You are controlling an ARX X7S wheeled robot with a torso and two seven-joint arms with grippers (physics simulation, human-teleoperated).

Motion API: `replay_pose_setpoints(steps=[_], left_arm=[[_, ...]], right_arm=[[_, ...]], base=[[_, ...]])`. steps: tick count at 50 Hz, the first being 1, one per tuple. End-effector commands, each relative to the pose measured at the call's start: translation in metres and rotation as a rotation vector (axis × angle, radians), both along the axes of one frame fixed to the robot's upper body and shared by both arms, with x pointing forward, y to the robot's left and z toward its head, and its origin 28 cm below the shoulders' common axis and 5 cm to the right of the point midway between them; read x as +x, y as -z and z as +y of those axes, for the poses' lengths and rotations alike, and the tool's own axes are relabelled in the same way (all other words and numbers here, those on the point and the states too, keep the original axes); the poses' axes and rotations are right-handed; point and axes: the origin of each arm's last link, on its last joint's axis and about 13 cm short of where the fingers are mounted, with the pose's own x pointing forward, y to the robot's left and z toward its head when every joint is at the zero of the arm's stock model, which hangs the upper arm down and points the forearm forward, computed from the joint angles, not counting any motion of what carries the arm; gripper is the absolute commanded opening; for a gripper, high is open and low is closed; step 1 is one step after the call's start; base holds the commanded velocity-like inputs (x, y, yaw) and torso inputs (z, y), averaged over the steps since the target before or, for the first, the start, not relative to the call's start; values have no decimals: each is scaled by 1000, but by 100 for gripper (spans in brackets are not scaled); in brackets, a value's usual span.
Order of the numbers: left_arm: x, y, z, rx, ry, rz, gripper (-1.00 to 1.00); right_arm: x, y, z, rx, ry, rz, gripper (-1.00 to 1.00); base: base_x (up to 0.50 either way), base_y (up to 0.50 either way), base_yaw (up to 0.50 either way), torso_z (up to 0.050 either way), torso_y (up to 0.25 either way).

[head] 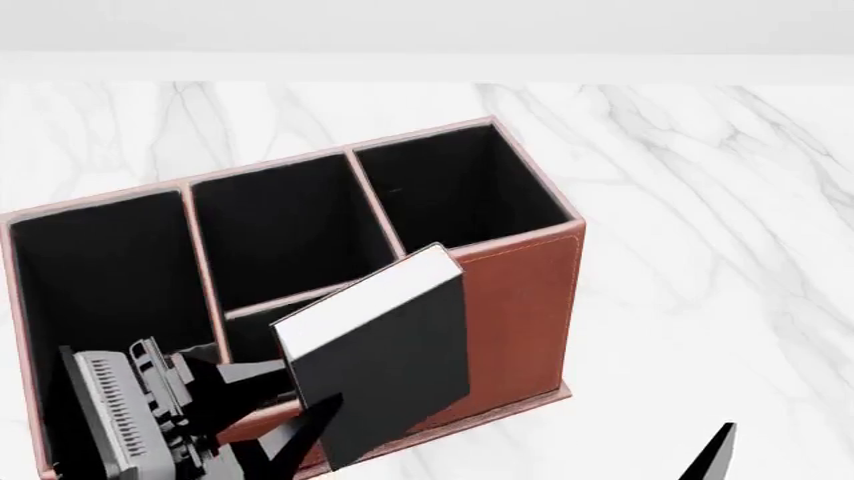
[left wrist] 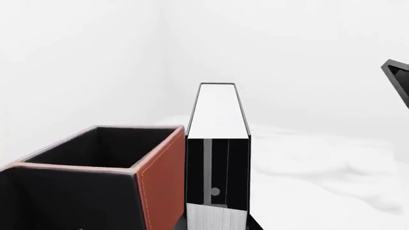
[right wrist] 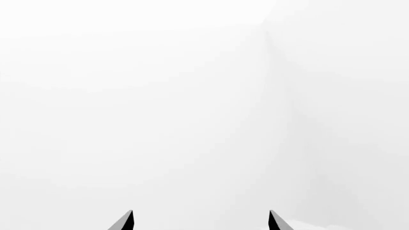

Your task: Pick up the book and place it in the back compartment of the caddy.

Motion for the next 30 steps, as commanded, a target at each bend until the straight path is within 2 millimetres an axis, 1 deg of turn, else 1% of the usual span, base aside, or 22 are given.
replay_pose_setpoints(steps=[1,3,27,28,29,30], left_arm=[[0,-17,4,-63,-11,-20,-100],[0,-17,5,-65,-15,-22,-100],[0,-17,5,-65,-15,-22,-100],[-1,-18,5,-95,27,-15,-100],[-1,-19,7,-105,-7,-9,-100],[-1,-20,7,-75,-19,-30,-100]], right_arm=[[1,0,1,-4,18,22,100],[2,-1,1,-51,61,29,100],[2,-1,1,-51,61,29,100],[2,-1,1,-56,67,30,100],[2,-1,1,-55,64,29,100],[2,0,2,-55,60,26,100]], base=[[0,0,0,0,0],[0,0,0,0,5],[0,0,0,0,1],[0,0,0,0,0],[0,0,0,0,0],[0,0,0,0,0]])
